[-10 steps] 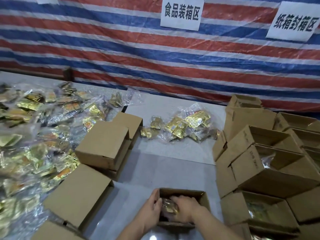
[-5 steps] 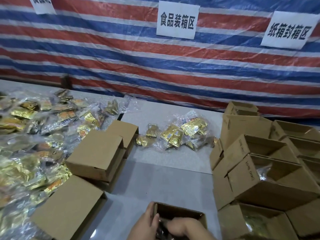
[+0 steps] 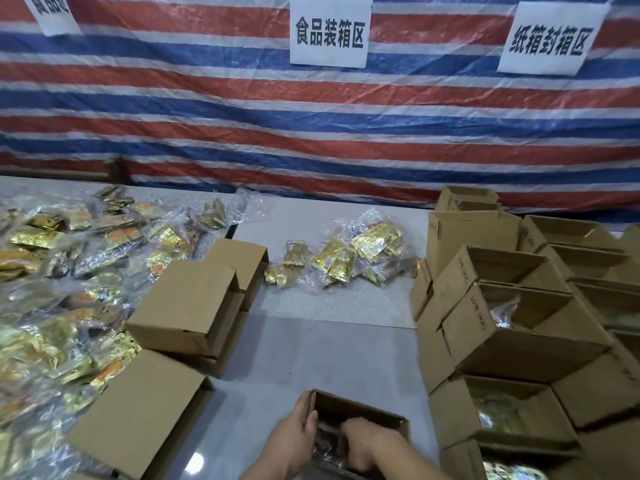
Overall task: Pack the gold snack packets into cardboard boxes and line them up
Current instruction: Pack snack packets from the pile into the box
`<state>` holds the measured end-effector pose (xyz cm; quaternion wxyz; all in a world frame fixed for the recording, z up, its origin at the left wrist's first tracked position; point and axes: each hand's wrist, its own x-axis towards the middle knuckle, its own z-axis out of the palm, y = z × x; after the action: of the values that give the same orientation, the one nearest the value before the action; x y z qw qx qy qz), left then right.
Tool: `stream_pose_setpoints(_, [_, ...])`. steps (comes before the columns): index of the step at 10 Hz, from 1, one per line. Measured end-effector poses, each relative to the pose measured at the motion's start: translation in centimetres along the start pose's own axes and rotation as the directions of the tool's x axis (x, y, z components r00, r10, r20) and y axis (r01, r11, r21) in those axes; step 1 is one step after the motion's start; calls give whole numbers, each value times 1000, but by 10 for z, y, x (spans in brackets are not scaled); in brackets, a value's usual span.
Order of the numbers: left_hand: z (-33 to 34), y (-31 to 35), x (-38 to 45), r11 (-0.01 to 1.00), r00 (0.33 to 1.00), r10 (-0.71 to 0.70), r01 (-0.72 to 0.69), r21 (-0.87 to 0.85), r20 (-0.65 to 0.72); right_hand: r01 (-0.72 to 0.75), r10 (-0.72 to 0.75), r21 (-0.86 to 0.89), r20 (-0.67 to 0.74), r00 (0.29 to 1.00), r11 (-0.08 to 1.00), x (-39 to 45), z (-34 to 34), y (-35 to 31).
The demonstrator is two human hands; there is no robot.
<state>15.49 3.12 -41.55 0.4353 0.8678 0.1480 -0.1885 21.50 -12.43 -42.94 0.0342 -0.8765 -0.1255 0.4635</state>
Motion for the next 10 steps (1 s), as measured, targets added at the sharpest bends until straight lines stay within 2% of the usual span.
stream_pose_setpoints(3, [2,-2,-6,999,1000,-8,9,-39,20,-60,48,-136,-95,994,989,21,22,-3])
stream_pose_setpoints(4, [3,-4,-7,1000,1000,-14,14,-21,-9,-43,34,-70,-131,991,997,25,27,-7])
stream_pose_setpoints(5, [4,-3,-9,999,1000,-24,23,-29,-6,-83,92,80,-114,989,993,16,28,-6])
stream_pose_setpoints(6, [3,-2,-9,997,999,-30,28,-72,-20,-71,106,196,-172,979,978,1,24,0])
stream_pose_setpoints(8, [-3,3,-10,997,997,-47,43,-65,-59,46,22,357,-183,983,933,-50,6,4])
stream_pose_setpoints(9, [-18,16,1,999,999,-47,47,6,-24,121,3,389,-303,953,913,-69,-23,4])
stream_pose_setpoints(10, [-39,41,31,997,999,24,-20,75,-49,206,58,579,-404,913,789,-79,-57,6])
